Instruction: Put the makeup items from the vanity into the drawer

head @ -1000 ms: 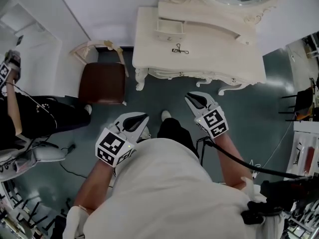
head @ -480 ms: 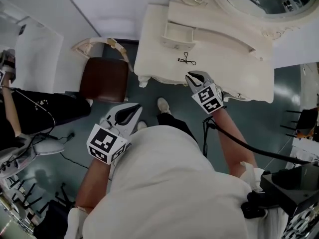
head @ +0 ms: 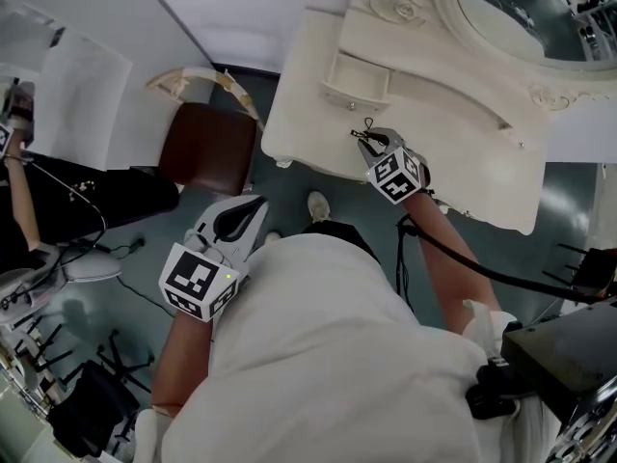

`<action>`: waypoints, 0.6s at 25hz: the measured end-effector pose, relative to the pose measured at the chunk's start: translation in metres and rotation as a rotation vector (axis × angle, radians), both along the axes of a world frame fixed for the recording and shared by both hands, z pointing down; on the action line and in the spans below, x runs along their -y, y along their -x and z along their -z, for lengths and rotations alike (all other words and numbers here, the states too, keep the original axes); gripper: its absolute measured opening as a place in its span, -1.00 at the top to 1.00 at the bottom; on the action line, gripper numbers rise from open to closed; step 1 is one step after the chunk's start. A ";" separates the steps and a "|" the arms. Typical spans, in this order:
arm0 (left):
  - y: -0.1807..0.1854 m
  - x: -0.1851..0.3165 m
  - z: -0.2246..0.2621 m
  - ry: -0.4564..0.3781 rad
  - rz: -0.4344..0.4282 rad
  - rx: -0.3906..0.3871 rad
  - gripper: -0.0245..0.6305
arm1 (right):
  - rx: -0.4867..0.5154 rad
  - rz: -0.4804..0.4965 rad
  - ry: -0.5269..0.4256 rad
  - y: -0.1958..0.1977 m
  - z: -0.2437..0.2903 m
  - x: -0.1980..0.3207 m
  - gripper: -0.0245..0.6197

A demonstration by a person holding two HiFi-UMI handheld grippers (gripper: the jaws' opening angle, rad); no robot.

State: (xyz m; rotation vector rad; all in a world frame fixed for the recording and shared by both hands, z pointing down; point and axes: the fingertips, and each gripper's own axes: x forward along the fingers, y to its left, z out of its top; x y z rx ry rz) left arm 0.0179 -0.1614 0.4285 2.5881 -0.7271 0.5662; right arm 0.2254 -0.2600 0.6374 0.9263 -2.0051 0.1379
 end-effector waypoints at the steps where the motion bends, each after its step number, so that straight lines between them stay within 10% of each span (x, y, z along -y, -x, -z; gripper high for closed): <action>1: -0.001 0.002 0.000 0.000 0.011 0.004 0.92 | -0.004 0.013 0.006 0.000 -0.004 0.003 0.70; 15: -0.023 0.028 0.001 -0.001 0.083 0.019 0.92 | -0.010 0.108 0.044 -0.004 -0.016 0.020 0.88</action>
